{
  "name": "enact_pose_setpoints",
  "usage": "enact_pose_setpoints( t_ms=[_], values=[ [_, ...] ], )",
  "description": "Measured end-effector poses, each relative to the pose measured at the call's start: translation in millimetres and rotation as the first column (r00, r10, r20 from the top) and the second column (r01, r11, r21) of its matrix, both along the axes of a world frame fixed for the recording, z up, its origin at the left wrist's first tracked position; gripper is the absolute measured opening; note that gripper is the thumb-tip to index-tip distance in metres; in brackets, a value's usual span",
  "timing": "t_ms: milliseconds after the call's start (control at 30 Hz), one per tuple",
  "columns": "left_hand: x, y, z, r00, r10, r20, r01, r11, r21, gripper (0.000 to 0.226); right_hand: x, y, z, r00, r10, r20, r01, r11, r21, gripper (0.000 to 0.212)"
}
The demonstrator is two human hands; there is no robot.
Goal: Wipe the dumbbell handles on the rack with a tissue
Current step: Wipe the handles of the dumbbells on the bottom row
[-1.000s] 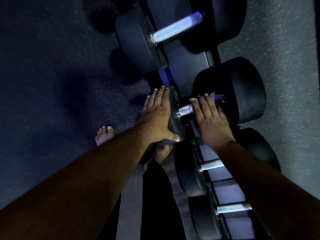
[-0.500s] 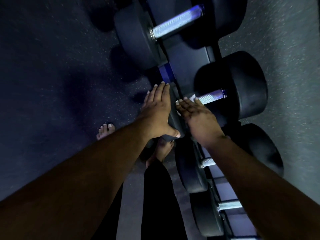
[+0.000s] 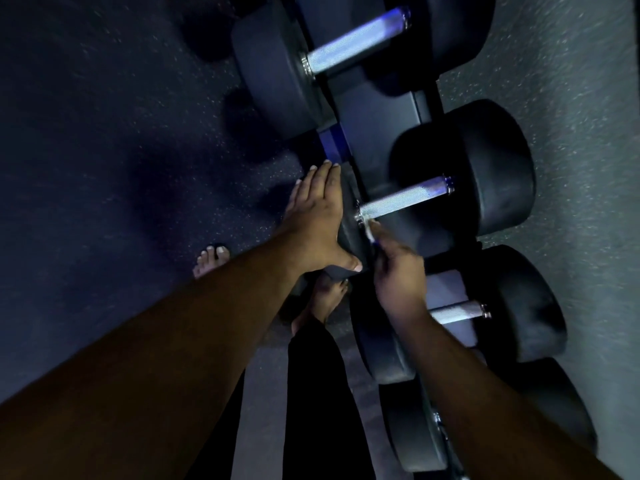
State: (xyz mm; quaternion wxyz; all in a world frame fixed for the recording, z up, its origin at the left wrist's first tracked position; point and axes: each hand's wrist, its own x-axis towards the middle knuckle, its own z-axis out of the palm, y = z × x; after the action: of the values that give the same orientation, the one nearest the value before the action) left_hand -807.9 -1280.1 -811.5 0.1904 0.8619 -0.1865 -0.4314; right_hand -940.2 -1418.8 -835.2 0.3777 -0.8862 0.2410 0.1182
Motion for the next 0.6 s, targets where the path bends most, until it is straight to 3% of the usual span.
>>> enact_pose_setpoints(
  t_ms=[33,67,100,133,167,200,267,367,433,600],
  values=[
    [0,0,-1,1.000,0.001,0.005,-0.001,1.000,0.001,0.164,1,5,-3,0.955,-0.294,-0.035,0.296,0.947,0.124,0.035],
    [-1,0,-1,1.000,0.001,0.010,-0.001,1.000,0.001,0.164,7,11,-7,0.817,-0.567,-0.110,0.571,0.764,0.302,0.026],
    [-1,0,-1,1.000,0.001,0.012,-0.001,1.000,0.000,0.164,18,19,-6,0.644,-0.733,-0.219,0.737,0.519,0.433,0.026],
    [-1,0,-1,1.000,0.001,0.016,-0.001,1.000,-0.002,0.165,30,25,-6,0.516,-0.801,-0.305,0.795,0.314,0.519,0.029],
    [-1,0,-2,1.000,-0.001,0.021,0.001,1.000,-0.002,0.165,43,30,-7,0.445,-0.822,-0.356,0.810,0.200,0.551,0.030],
    [-2,-1,-3,1.000,-0.004,0.027,0.004,1.000,-0.003,0.165,52,32,-9,0.411,-0.829,-0.379,0.820,0.155,0.551,0.031],
    [-2,-2,-3,0.999,-0.020,0.041,0.021,1.000,-0.001,0.164,63,38,-6,0.398,-0.837,-0.377,0.834,0.159,0.529,0.034],
    [-1,-1,-3,0.999,-0.017,0.049,0.017,1.000,0.008,0.166,55,38,16,0.486,-0.785,-0.385,0.794,0.212,0.570,0.032],
    [-1,-1,-1,0.999,-0.014,0.037,0.014,1.000,0.004,0.166,45,28,30,0.506,-0.750,-0.427,0.767,0.165,0.620,0.029],
    [-1,-1,-1,0.999,-0.023,0.035,0.022,1.000,0.007,0.165,62,16,26,0.320,-0.826,-0.464,0.829,0.007,0.559,0.022]
  ],
)
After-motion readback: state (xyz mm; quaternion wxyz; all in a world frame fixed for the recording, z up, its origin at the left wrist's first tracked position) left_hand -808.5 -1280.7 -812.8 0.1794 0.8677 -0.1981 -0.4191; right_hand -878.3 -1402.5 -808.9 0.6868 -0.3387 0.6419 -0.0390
